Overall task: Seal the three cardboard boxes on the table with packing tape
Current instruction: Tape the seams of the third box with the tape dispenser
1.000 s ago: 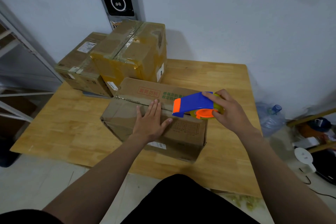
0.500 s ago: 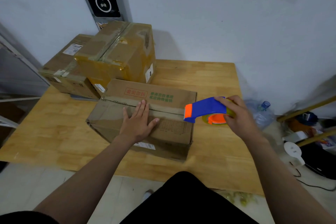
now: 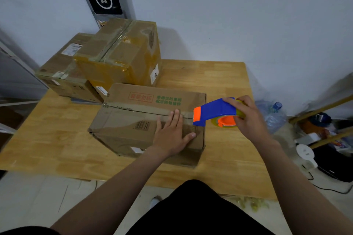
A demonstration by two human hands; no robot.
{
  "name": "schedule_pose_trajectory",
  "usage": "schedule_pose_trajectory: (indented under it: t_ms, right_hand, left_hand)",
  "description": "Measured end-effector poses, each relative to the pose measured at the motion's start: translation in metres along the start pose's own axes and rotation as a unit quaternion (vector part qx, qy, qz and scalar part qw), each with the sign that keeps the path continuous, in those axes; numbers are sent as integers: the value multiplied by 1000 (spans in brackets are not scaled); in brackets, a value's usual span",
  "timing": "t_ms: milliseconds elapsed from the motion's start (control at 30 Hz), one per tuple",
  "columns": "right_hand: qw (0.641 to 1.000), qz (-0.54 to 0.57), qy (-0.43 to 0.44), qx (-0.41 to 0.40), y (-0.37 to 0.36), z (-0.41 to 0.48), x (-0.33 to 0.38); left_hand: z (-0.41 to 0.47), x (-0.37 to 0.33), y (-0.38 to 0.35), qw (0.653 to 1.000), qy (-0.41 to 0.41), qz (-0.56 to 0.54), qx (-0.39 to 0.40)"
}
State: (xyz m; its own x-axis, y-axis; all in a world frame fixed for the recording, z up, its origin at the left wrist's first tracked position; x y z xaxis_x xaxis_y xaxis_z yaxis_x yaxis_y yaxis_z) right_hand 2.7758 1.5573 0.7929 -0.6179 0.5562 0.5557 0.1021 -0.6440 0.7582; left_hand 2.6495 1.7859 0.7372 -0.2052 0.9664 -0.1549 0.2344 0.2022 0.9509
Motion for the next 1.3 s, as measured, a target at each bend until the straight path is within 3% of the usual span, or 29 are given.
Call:
schedule_pose_trajectory:
  t_ms: [467,867,1067,1300]
  right_hand:
    - [999,6,-24,39,-14,-2,20]
    - [997,39,-12,70,-80,13,81]
    - [997,52,-28,55,-84,19,80]
    - [996,49,-23,70,-78,26,80]
  left_hand:
    - [-7,28,-4,1000,11,-6,2]
    - [-24,122,6,999,41,0,-3]
    - [-14,96,11,997,35,-61,38]
    - [-14,75,7,989,119,-83,5]
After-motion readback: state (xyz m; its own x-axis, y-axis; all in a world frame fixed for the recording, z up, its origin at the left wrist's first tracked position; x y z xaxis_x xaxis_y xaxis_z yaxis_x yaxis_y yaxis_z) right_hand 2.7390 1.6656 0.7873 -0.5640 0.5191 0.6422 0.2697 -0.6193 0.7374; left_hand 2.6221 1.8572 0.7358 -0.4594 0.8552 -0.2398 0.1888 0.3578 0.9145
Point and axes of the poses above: each hand's wrist, its own z-axis towards the middle knuckle, its own y-axis out of the back of the hand, x = y × z, the point moved 6 cm from there along z, towards the middle knuckle, and after that the axes turned 1 degree about y, right-handed, at the moved point
